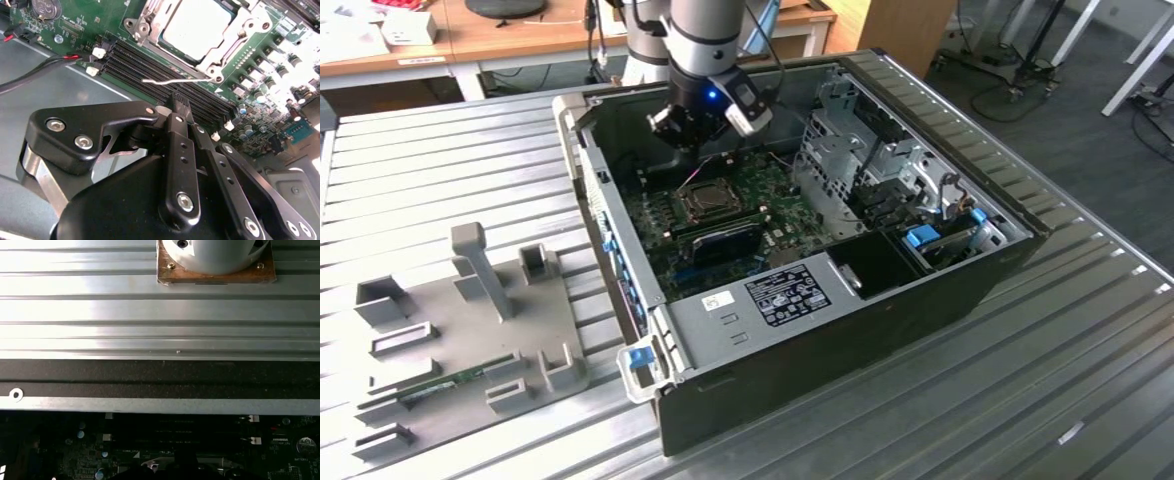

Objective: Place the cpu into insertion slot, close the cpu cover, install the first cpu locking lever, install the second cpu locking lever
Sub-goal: 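Install the first cpu locking lever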

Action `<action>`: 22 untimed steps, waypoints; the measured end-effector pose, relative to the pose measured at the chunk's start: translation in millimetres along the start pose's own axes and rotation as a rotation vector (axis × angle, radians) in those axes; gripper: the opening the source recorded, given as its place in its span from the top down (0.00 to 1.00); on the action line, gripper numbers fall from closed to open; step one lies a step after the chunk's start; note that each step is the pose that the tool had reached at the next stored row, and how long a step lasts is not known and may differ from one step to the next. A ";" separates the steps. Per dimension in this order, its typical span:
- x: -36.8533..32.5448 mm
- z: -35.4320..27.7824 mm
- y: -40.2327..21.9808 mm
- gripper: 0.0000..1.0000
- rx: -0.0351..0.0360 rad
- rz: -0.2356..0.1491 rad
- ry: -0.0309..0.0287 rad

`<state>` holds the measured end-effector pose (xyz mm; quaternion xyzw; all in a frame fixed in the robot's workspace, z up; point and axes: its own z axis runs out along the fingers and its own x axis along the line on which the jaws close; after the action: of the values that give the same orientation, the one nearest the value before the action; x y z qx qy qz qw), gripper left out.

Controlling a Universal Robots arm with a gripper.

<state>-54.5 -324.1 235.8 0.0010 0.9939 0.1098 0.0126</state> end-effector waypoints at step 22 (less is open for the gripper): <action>-1.4 1.3 -0.7 0.90 -0.0023 0.000 -0.0002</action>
<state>-53.0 -324.5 234.5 0.0010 0.9937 0.1110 0.0127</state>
